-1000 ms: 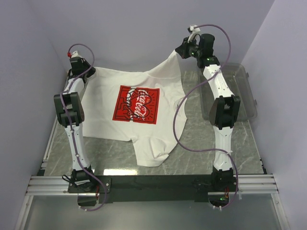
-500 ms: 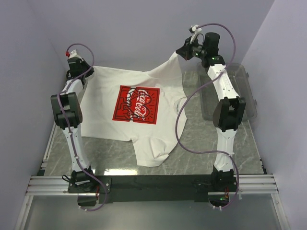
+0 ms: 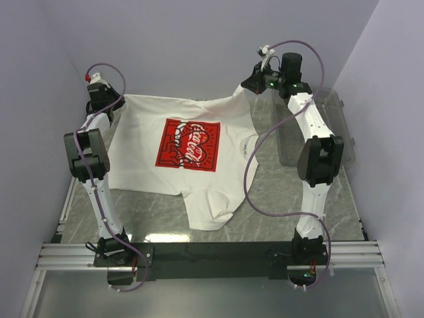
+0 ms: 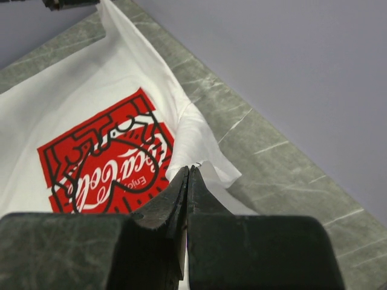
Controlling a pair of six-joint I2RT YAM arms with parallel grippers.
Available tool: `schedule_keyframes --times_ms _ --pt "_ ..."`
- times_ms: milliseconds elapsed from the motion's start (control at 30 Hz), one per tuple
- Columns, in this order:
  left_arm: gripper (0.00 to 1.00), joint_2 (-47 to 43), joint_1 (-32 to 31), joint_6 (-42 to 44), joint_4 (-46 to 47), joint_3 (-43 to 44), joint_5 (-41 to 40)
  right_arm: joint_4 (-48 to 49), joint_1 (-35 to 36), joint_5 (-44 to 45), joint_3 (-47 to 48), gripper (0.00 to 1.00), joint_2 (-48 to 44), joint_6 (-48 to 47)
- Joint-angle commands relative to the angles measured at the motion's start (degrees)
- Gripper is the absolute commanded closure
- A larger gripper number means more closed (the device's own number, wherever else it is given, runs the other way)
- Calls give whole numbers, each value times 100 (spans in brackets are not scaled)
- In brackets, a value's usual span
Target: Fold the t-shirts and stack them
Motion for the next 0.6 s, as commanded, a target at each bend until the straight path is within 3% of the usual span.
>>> schedule_keyframes --times_ms 0,267,567 --pt "94 -481 53 160 374 -88 132 -35 2 -286 -258 100 -531 -199" --pt "93 -473 62 275 172 -9 88 -509 256 -857 -820 100 -962 -725" --pt "92 -394 62 380 -4 132 -26 -843 494 -910 -1348 100 -1349 -1113"
